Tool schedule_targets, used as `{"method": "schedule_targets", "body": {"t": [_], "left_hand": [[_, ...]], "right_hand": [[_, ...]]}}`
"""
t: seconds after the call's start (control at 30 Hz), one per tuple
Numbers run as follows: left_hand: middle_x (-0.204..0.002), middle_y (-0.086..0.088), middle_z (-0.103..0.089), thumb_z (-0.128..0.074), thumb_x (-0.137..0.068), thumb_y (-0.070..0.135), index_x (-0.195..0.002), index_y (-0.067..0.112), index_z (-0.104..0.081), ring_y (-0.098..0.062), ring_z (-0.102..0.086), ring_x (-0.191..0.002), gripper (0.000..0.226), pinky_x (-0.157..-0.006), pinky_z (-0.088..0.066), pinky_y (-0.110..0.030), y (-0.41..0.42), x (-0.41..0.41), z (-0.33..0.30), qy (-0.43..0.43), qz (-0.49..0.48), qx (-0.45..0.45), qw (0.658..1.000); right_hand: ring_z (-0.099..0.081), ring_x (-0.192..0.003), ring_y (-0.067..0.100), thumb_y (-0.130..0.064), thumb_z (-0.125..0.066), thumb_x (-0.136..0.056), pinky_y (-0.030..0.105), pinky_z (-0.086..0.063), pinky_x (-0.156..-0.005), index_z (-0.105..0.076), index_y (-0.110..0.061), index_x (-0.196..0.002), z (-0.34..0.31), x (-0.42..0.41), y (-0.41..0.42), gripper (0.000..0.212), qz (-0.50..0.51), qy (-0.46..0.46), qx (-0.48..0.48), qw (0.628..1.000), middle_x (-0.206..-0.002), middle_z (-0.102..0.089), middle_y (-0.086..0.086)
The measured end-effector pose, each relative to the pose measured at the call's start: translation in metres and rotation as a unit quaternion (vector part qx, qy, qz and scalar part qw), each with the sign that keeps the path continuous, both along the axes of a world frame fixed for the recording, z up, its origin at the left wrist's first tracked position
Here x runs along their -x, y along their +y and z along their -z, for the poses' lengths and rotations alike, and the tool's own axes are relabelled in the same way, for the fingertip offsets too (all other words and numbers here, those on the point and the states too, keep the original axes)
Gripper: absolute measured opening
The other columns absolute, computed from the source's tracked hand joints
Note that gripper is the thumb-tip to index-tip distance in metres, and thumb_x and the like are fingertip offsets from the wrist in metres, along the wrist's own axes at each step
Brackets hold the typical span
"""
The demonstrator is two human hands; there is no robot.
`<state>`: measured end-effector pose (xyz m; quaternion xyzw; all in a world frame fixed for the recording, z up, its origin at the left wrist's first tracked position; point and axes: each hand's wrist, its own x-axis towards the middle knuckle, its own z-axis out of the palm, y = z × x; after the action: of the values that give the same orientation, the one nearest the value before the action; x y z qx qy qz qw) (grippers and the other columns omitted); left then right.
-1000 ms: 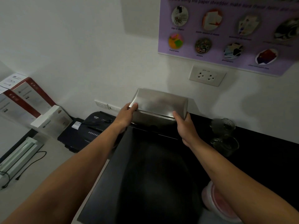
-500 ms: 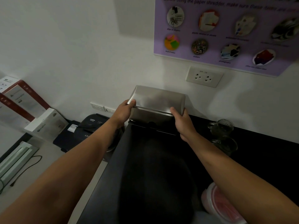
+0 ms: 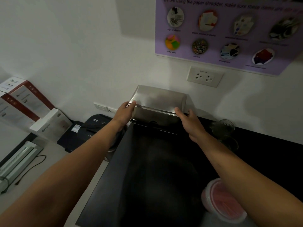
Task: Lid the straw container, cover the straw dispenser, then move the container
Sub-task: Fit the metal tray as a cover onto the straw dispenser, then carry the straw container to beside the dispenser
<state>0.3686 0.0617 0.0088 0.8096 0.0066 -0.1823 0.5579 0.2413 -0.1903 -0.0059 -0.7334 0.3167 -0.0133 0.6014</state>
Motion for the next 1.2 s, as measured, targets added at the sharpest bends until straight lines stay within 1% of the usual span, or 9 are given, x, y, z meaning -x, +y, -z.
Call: {"method": "schedule_targets", "body": {"t": [0.1, 0.23, 0.33, 0.5, 0.67, 0.87, 1.03, 1.13, 1.2], "left_hand": [[-0.153, -0.021, -0.056, -0.056, -0.101, 0.053, -0.157, 0.015, -0.046, -0.037, -0.054, -0.139, 0.068, -0.117, -0.043, -0.051, 0.006, 0.015, -0.006, 0.006, -0.04, -0.03, 0.999], [-0.157, -0.015, -0.053, -0.062, -0.1, 0.052, -0.161, 0.017, -0.039, -0.04, -0.056, -0.138, 0.074, -0.115, -0.045, -0.053, 0.017, 0.051, -0.017, 0.004, -0.031, -0.031, 0.999], [-0.152, -0.011, -0.059, -0.063, -0.101, 0.048, -0.155, 0.017, -0.047, -0.037, -0.061, -0.134, 0.065, -0.11, -0.049, -0.049, 0.021, 0.087, -0.025, -0.008, -0.002, -0.041, 0.999], [-0.138, -0.003, -0.067, -0.061, -0.105, 0.036, -0.147, 0.018, -0.057, -0.013, -0.068, -0.112, 0.045, -0.103, -0.055, -0.038, 0.015, 0.158, -0.037, -0.01, 0.077, -0.02, 0.997], [-0.132, 0.004, -0.069, -0.063, -0.105, 0.03, -0.143, 0.021, -0.06, -0.011, -0.069, -0.117, 0.039, -0.097, -0.056, -0.028, -0.003, 0.227, -0.036, -0.017, 0.124, -0.012, 0.992], [-0.129, 0.01, -0.072, -0.071, -0.098, 0.038, -0.124, 0.043, -0.063, -0.001, -0.067, -0.122, 0.028, -0.104, -0.053, -0.023, -0.025, 0.3, -0.016, -0.029, 0.156, 0.017, 0.987], [-0.132, 0.01, -0.07, -0.068, -0.082, 0.061, -0.125, 0.052, -0.06, -0.001, -0.068, -0.12, 0.044, -0.104, -0.056, -0.031, -0.046, 0.345, 0.008, -0.034, 0.146, 0.015, 0.989], [-0.138, 0.013, -0.065, -0.065, -0.083, 0.064, -0.139, 0.045, -0.056, 0.004, -0.066, -0.118, 0.059, -0.105, -0.056, -0.029, -0.059, 0.365, 0.021, -0.044, 0.152, 0.001, 0.987], [-0.146, 0.012, -0.061, -0.063, -0.083, 0.066, -0.151, 0.036, -0.051, 0.007, -0.064, -0.119, 0.075, -0.1, -0.054, -0.018, -0.067, 0.377, 0.03, -0.053, 0.147, -0.006, 0.988]], "right_hand": [[-0.038, -0.149, 0.027, -0.08, -0.065, -0.075, 0.036, -0.034, -0.109, -0.027, -0.017, -0.162, -0.01, 0.02, -0.012, 0.114, -0.036, -0.007, 0.026, 0.999, -0.166, -0.034, 0.008], [-0.057, -0.125, 0.011, -0.067, -0.068, -0.083, 0.035, -0.047, -0.102, -0.051, -0.024, -0.15, -0.028, 0.062, -0.028, 0.081, -0.106, -0.032, 0.055, 0.992, -0.154, -0.051, 0.003], [-0.055, -0.131, 0.014, -0.061, -0.067, -0.088, 0.044, -0.045, -0.112, -0.053, -0.026, -0.149, -0.041, 0.094, -0.039, 0.072, -0.159, -0.034, 0.081, 0.983, -0.149, -0.057, -0.001], [-0.061, -0.123, 0.004, -0.04, -0.069, -0.096, 0.021, -0.047, -0.099, -0.057, -0.026, -0.144, -0.059, 0.146, -0.048, 0.051, -0.223, -0.037, 0.085, 0.97, -0.136, -0.065, -0.008], [-0.061, -0.113, -0.007, -0.037, -0.068, -0.097, 0.012, -0.047, -0.088, -0.053, -0.029, -0.147, -0.068, 0.202, -0.061, 0.052, -0.266, -0.044, 0.133, 0.954, -0.136, -0.062, -0.013], [-0.057, -0.126, -0.002, -0.042, -0.069, -0.095, 0.031, -0.047, -0.107, -0.055, -0.038, -0.146, -0.063, 0.264, -0.078, 0.053, -0.29, -0.058, 0.172, 0.94, -0.138, -0.061, -0.018], [-0.043, -0.121, -0.022, -0.055, -0.067, -0.091, 0.015, -0.037, -0.1, -0.051, -0.046, -0.144, -0.046, 0.301, -0.09, 0.056, -0.312, -0.055, 0.222, 0.922, -0.139, -0.048, -0.03], [-0.03, -0.141, -0.008, -0.052, -0.068, -0.092, 0.025, -0.032, -0.114, -0.044, -0.039, -0.152, -0.031, 0.315, -0.094, 0.066, -0.331, -0.055, 0.244, 0.91, -0.154, -0.033, -0.025], [-0.022, -0.145, -0.006, -0.054, -0.069, -0.092, 0.027, -0.026, -0.115, -0.038, -0.045, -0.153, -0.023, 0.324, -0.096, 0.069, -0.336, -0.048, 0.242, 0.909, -0.156, -0.024, -0.028]]}}
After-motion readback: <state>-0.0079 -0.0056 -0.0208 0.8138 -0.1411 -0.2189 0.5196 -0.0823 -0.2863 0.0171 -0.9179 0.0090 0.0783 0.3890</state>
